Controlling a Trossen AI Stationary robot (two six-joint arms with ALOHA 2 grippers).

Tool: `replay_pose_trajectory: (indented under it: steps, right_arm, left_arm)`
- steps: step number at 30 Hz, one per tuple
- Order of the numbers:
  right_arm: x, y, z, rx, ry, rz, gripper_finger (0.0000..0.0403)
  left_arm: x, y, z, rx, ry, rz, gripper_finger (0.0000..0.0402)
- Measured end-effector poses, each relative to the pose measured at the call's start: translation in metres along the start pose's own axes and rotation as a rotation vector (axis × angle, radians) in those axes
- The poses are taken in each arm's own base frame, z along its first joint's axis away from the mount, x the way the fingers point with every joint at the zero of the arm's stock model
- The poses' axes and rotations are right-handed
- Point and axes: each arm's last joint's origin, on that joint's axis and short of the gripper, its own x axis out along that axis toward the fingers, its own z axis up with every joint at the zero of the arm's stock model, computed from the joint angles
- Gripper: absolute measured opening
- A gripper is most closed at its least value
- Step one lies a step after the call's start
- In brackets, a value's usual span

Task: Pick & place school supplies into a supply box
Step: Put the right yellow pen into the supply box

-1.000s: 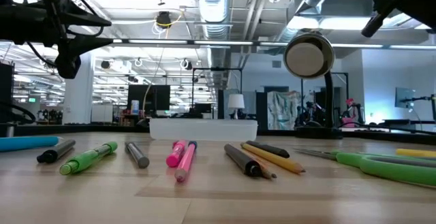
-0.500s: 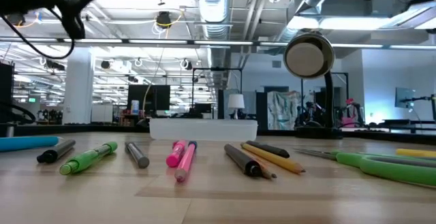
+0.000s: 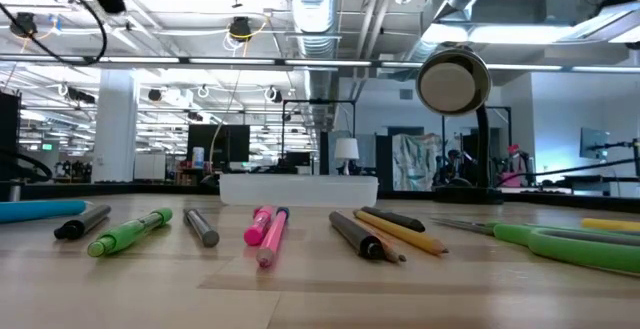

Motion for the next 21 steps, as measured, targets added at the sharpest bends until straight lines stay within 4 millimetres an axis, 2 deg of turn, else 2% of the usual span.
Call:
replay_pose_trajectory:
  steps: [7, 11, 16, 21]
  right_arm:
    - [0.032, 0.001, 0.017, -0.072, 0.043, 0.047, 0.0102]
    - [0.048, 0.002, 0.024, -0.007, 0.138, 0.063, 0.0102]
    - [0.066, -0.001, 0.006, 0.093, 0.383, -0.070, 0.0102]
    - [0.088, -0.002, -0.015, 0.102, 0.528, -0.190, 0.0102]
  left_arm:
    - [0.035, -0.025, 0.027, 0.179, 0.040, -0.093, 0.0153]
    - [0.059, -0.037, 0.032, 0.240, 0.180, -0.092, 0.0153]
    - [0.086, -0.045, 0.023, 0.255, 0.458, -0.020, 0.0153]
    - [0.108, -0.051, 0.014, 0.299, 0.626, 0.024, 0.0153]
